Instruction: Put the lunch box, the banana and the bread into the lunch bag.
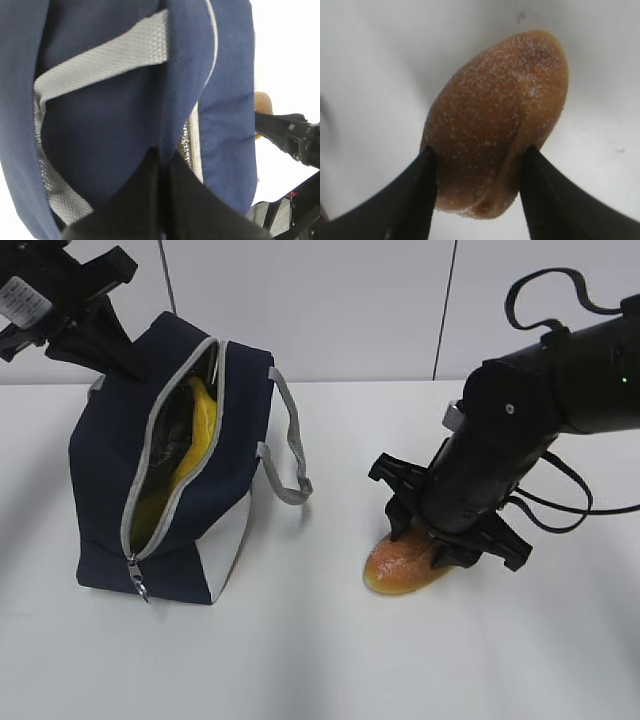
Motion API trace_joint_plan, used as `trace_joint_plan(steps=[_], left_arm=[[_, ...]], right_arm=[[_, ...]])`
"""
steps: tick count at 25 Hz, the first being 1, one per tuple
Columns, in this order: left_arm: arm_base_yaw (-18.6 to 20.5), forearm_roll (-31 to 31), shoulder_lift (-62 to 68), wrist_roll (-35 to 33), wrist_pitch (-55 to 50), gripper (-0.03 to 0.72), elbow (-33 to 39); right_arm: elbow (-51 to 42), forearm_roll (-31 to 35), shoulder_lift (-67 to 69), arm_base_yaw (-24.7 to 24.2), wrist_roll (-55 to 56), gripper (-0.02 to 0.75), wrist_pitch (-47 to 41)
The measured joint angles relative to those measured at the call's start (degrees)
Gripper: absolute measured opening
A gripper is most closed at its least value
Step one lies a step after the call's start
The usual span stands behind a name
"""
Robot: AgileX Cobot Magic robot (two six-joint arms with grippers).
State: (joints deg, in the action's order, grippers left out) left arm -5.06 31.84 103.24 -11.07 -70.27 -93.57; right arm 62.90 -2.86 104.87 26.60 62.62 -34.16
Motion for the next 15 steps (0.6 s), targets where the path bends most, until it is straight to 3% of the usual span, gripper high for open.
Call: trace_joint_plan(steps=[15], left_arm=[[0.00, 0.00, 0.00, 0.00, 0.00, -0.002, 0.00]], right_arm=[[20.98, -2.32, 0.46, 0.00, -32.92, 0.362, -25.15]])
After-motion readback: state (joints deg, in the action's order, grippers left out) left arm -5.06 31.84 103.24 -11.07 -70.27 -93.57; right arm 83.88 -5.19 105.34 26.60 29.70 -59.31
